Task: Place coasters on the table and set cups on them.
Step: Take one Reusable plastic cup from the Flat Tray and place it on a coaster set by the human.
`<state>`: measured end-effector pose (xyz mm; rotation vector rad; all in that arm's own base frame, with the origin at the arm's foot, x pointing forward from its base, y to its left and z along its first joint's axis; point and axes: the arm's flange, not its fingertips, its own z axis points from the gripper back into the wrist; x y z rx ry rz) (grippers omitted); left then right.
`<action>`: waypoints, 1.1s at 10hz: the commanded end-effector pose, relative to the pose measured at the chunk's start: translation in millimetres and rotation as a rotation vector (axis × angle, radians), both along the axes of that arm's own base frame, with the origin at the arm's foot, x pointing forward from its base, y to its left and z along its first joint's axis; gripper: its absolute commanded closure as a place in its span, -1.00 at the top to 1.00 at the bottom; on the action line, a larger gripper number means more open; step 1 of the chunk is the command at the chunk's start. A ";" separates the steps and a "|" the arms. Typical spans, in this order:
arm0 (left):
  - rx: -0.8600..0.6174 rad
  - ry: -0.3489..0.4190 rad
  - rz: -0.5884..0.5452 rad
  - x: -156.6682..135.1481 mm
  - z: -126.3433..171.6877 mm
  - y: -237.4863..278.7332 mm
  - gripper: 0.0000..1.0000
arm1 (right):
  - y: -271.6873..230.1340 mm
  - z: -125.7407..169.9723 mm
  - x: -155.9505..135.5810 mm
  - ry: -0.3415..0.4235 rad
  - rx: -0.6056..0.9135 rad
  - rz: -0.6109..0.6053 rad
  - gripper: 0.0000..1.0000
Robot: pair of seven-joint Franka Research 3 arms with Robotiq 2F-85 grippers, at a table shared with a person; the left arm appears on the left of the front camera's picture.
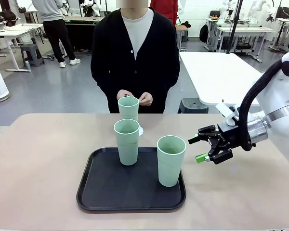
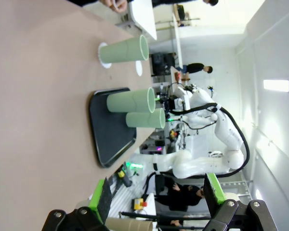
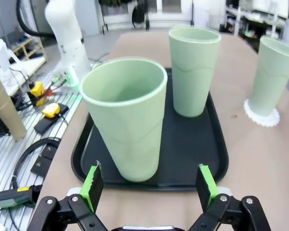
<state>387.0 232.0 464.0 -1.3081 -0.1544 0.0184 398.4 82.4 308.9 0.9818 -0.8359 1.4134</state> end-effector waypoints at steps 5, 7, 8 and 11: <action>-0.008 -0.006 0.007 -0.5 1.5 1.1 1.00 | -30.2 -5.9 -15.3 -0.026 0.231 -0.080 1.00; -0.008 -0.006 0.007 -0.5 1.5 1.1 1.00 | -30.2 2.0 -10.8 -0.007 0.189 -0.060 1.00; -0.008 -0.006 0.007 -0.5 1.5 1.1 1.00 | -30.2 2.0 -10.8 -0.007 0.189 -0.060 1.00; -0.008 -0.006 0.007 -0.5 1.5 1.1 1.00 | -26.8 -13.4 -10.0 -0.001 0.182 -0.071 1.00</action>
